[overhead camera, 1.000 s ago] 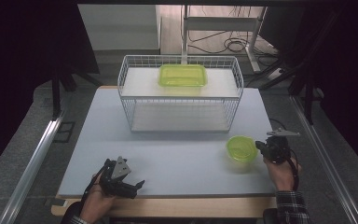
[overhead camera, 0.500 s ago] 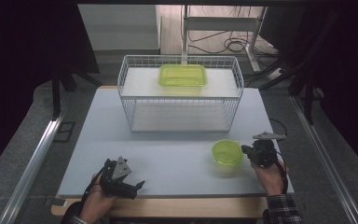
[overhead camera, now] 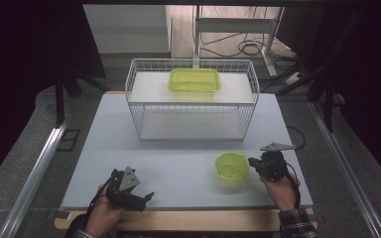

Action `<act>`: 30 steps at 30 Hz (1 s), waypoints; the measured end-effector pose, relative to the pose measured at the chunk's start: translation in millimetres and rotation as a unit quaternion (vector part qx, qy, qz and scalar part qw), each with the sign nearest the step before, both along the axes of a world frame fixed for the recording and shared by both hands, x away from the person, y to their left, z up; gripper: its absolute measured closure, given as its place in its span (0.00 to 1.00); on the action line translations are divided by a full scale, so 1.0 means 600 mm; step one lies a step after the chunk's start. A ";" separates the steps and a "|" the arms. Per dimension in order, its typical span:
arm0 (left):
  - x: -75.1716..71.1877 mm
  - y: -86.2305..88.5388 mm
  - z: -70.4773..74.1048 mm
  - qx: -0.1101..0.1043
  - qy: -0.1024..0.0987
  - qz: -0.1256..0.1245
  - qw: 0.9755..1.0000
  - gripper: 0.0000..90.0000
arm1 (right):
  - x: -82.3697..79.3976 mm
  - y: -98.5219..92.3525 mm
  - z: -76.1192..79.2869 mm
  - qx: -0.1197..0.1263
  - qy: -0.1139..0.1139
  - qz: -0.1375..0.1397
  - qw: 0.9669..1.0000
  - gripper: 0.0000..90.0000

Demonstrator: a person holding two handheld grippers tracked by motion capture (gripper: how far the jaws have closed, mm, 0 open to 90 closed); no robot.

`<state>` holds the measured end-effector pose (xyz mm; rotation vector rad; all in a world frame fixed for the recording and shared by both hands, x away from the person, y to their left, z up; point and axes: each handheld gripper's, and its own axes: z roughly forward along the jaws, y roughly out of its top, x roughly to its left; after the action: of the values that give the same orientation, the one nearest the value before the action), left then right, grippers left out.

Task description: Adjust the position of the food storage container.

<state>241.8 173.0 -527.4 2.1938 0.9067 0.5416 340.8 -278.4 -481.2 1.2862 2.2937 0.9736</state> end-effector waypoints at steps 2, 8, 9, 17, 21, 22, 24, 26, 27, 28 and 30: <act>0.000 0.000 0.000 0.000 0.000 0.000 1.000 0.02 | 0.000 -0.002 -0.001 -0.002 0.002 -0.001 1.000 1.00; 0.000 0.000 0.000 0.000 0.000 0.000 1.000 0.02 | -0.009 0.002 -0.016 -0.001 0.030 0.018 0.999 1.00; 0.000 0.000 0.000 0.001 0.000 0.000 1.000 0.02 | -0.009 0.004 -0.018 0.002 0.034 0.022 0.999 1.00; 0.000 -0.001 0.000 0.002 0.000 -0.001 1.000 0.02 | -0.011 0.020 -0.026 0.014 0.048 0.042 0.998 1.00; 0.001 -0.001 -0.001 0.003 0.000 -0.001 1.000 0.02 | -0.013 0.030 -0.028 0.024 0.055 0.052 0.997 1.00; 0.001 -0.001 -0.001 0.003 0.001 -0.001 1.000 0.02 | -0.014 0.033 -0.029 0.025 0.057 0.055 0.997 1.00; 0.001 -0.002 -0.001 0.004 0.001 -0.002 1.000 0.02 | -0.014 0.046 -0.032 0.033 0.061 0.067 0.995 1.00; 0.001 -0.002 -0.002 0.004 0.002 -0.002 1.000 0.02 | -0.014 0.048 -0.032 0.034 0.060 0.071 0.995 1.00; 0.001 -0.002 -0.002 0.004 0.002 -0.002 1.000 0.02 | -0.014 0.060 -0.033 0.036 0.060 0.083 0.994 1.00; 0.001 -0.002 -0.002 0.004 0.002 -0.002 1.000 0.02 | -0.014 0.063 -0.033 0.036 0.060 0.084 0.994 1.00; 0.001 -0.003 -0.002 0.006 0.003 -0.002 1.000 0.02 | -0.014 0.069 -0.034 0.039 0.060 0.088 0.994 1.00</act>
<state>242.3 171.5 -528.6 2.2080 0.9037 0.5410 332.2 -237.1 -501.6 1.2193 2.5198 1.0802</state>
